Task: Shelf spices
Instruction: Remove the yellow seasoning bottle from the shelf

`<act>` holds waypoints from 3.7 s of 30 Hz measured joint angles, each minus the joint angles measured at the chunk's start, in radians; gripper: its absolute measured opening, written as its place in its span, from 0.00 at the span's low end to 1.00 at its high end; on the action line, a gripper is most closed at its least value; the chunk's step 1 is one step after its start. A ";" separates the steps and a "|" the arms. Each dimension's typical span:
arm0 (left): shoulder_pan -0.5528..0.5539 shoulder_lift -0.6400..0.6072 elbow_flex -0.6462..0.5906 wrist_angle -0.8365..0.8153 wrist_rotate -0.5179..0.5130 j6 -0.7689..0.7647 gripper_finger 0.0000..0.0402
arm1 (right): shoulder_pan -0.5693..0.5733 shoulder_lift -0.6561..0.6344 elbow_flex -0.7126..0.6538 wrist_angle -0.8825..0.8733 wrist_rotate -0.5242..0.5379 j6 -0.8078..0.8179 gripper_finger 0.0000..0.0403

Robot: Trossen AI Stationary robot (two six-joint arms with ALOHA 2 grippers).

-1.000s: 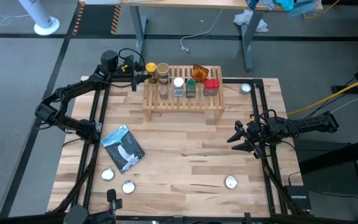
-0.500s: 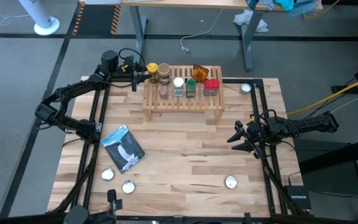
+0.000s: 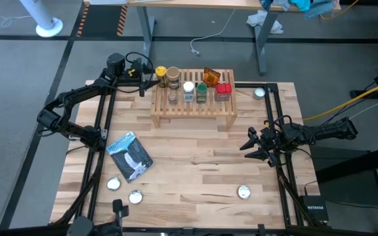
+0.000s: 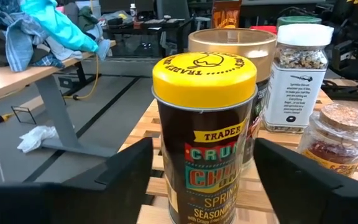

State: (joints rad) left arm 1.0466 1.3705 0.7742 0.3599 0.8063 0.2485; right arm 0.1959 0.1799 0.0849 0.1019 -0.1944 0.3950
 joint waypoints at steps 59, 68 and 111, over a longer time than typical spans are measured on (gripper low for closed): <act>-0.034 0.160 0.000 0.280 0.122 -0.061 0.56 | 0.000 0.000 0.000 0.000 0.000 0.000 0.45; -0.032 0.159 0.001 0.281 0.103 -0.091 0.56 | 0.000 0.000 0.000 0.000 0.000 0.000 0.45; -0.595 -0.632 -0.015 -0.671 -0.781 -0.147 0.56 | 0.000 0.000 0.000 0.000 0.000 0.000 0.45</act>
State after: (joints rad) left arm 0.4516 0.7383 0.7591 -0.3107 0.0256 0.1018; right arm 0.1962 0.1802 0.0849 0.1020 -0.1944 0.3950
